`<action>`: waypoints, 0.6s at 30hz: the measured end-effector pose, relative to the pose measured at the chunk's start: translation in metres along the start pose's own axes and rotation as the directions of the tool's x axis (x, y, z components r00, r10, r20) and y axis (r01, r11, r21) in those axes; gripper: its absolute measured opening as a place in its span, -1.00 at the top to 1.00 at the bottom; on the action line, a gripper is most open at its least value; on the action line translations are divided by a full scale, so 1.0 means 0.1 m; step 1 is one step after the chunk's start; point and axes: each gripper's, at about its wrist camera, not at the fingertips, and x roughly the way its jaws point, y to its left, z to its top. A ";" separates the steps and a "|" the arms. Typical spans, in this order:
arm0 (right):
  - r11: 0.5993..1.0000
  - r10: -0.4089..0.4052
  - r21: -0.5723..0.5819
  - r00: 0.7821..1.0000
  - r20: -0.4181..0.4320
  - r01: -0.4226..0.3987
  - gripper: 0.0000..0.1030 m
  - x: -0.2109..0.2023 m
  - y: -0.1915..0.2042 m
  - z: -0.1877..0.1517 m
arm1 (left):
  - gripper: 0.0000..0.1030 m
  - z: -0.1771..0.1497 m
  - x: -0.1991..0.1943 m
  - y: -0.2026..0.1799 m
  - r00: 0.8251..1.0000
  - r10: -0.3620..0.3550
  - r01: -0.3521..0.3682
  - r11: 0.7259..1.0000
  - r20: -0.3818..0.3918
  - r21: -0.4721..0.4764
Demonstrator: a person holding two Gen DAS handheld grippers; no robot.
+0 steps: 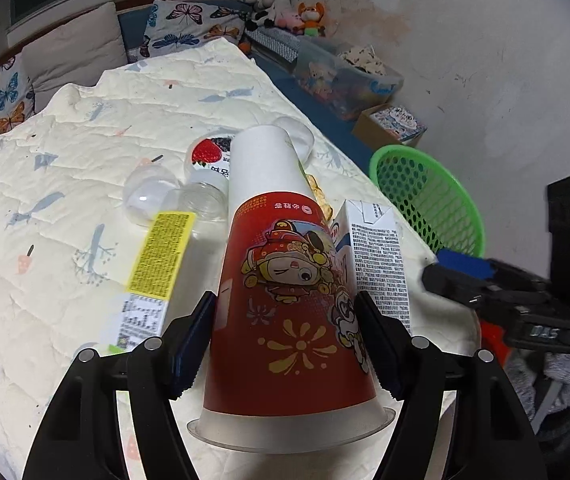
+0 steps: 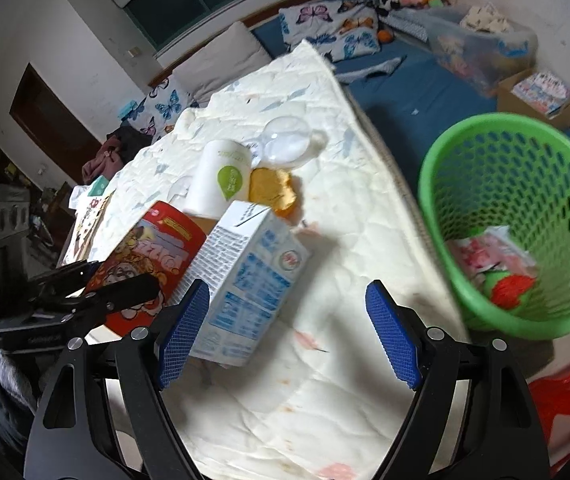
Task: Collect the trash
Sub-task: 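Grasp the red paper cup with the left tool while the right tool grasps the milk carton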
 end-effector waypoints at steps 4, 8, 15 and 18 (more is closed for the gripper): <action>0.999 0.037 0.031 0.998 -0.041 -0.036 -0.52 0.17 0.05 -0.01 | -0.31 -0.03 -0.17 0.05 0.999 -0.016 0.016 1.000 0.030 -0.013; 0.987 0.120 0.115 0.990 -0.070 -0.112 -0.51 0.29 0.05 0.03 | -0.31 -0.07 -0.34 0.07 0.998 -0.026 0.026 1.000 0.065 -0.005; 0.976 0.140 0.179 0.987 -0.083 -0.124 -0.51 0.42 0.13 0.07 | -0.31 -0.15 -0.55 0.17 0.994 -0.021 0.022 1.000 0.107 -0.013; 0.976 0.127 0.190 0.988 -0.083 -0.109 -0.51 0.43 0.15 0.08 | -0.31 -0.18 -0.57 0.23 0.994 -0.023 0.026 0.999 0.108 -0.027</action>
